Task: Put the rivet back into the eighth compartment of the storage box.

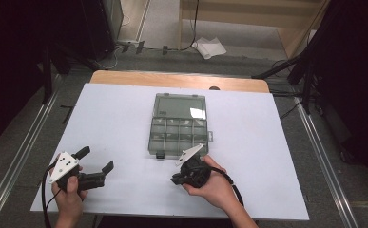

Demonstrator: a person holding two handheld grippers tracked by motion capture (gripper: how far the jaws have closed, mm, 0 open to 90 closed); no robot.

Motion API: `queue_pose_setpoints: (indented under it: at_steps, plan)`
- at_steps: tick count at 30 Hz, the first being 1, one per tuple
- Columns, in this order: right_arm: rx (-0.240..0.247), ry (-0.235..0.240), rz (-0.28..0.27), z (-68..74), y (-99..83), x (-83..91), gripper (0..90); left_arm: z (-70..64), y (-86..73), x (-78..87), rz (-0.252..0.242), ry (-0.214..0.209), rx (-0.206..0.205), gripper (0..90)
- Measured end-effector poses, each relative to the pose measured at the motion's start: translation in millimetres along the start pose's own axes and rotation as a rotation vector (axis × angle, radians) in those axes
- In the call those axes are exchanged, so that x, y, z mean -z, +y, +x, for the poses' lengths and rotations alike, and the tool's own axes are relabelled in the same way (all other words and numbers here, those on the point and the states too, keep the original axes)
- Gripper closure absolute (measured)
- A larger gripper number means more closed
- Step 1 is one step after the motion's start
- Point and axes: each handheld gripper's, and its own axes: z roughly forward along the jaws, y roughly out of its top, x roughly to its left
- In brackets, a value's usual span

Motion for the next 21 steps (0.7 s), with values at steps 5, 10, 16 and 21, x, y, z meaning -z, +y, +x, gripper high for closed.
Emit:
queue_pose_setpoints:
  at_steps: [5,10,16,21]
  plan:
    - [-0.007,-0.002,-0.013,-2.3,0.6,5.3,84.6,0.4,0.6,1.3,-0.001,0.004,0.002,0.0]
    - [-0.01,-0.004,-0.016,-4.0,1.2,8.7,84.6,-0.9,0.3,0.2,-0.002,0.001,0.001,0.0]
    - [-0.015,-0.011,-0.022,-7.3,1.4,12.3,84.6,-0.1,0.3,0.5,-0.002,0.003,0.0,0.0]
    - [-0.02,-0.017,-0.028,-10.8,1.9,15.4,84.6,-0.8,0.4,0.4,-0.004,0.0,-0.001,0.0]
